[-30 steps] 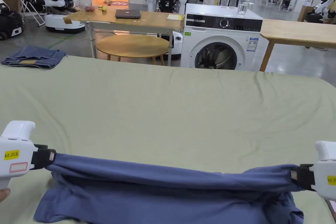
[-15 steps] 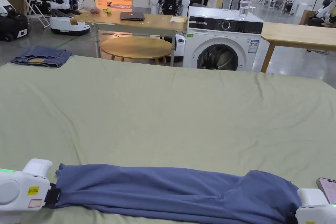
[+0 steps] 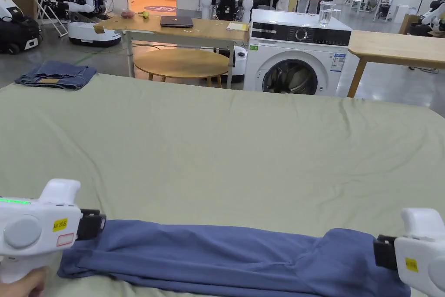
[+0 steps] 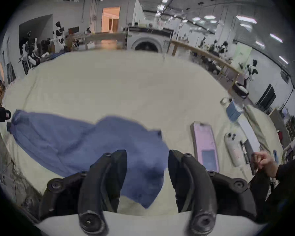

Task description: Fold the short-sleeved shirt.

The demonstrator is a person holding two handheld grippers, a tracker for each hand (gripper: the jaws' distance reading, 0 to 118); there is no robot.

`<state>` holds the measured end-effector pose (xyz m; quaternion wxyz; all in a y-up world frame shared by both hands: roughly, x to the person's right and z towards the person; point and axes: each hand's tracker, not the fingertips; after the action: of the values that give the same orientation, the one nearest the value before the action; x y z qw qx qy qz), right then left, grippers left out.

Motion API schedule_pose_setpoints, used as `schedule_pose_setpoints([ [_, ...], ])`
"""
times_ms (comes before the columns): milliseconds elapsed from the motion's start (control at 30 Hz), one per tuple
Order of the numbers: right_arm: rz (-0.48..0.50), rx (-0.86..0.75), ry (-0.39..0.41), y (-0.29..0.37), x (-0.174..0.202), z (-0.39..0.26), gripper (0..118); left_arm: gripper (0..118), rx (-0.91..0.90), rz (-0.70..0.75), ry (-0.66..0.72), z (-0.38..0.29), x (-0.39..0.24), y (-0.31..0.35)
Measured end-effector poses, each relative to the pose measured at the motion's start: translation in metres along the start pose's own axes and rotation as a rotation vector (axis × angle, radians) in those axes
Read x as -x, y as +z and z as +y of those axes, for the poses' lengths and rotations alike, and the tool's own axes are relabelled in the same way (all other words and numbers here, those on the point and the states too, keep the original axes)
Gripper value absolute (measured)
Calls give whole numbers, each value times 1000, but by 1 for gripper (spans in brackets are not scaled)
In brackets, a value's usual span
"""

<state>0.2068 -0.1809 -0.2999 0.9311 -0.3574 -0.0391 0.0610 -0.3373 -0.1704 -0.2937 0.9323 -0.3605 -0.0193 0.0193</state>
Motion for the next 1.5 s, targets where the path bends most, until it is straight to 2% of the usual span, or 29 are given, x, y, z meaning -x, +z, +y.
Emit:
schedule_pose_setpoints([
  [167,39,-216,-76,2,27,25,52,41,-210,25,-43,14,-34,10],
  [333,83,-379,-142,2,62,35,39,41,-370,69,-54,21,-58,9],
  [367,89,-403,-152,2,69,35,28,37,-385,72,-59,23,-63,9],
  [400,97,-425,-158,2,75,36,13,23,-412,82,-61,22,-67,11],
  [467,112,-464,-163,4,84,34,2,5,-464,104,-60,19,-75,13],
  [500,113,-489,-158,5,89,32,0,0,-491,109,-57,18,-76,15],
  [700,112,-536,-161,6,107,30,0,0,-522,117,-55,18,-79,27],
  [833,117,-532,-143,2,113,33,0,0,-464,96,-48,23,-57,34],
  [967,116,-535,-122,0,118,34,0,0,-247,66,16,28,-15,26],
  [1033,126,-531,-116,-2,120,35,0,0,-148,-26,79,25,16,17],
  [1100,134,-522,-105,-3,123,35,0,0,-85,-157,212,22,57,6],
  [1167,140,-512,-92,-5,126,34,0,0,-23,-250,290,17,89,-5],
  [1233,146,-505,-82,-6,129,33,0,24,70,-297,319,15,107,-10],
  [1267,151,-501,-76,-7,130,33,0,24,107,-327,339,13,117,-15],
  [1367,158,-490,-63,-11,132,32,0,46,184,-377,386,8,158,-38],
  [1467,161,-481,-63,-14,133,31,0,61,247,-461,461,-2,189,-66],
  [1500,161,-477,-65,-14,134,31,0,63,295,-518,478,-6,178,-66],
])
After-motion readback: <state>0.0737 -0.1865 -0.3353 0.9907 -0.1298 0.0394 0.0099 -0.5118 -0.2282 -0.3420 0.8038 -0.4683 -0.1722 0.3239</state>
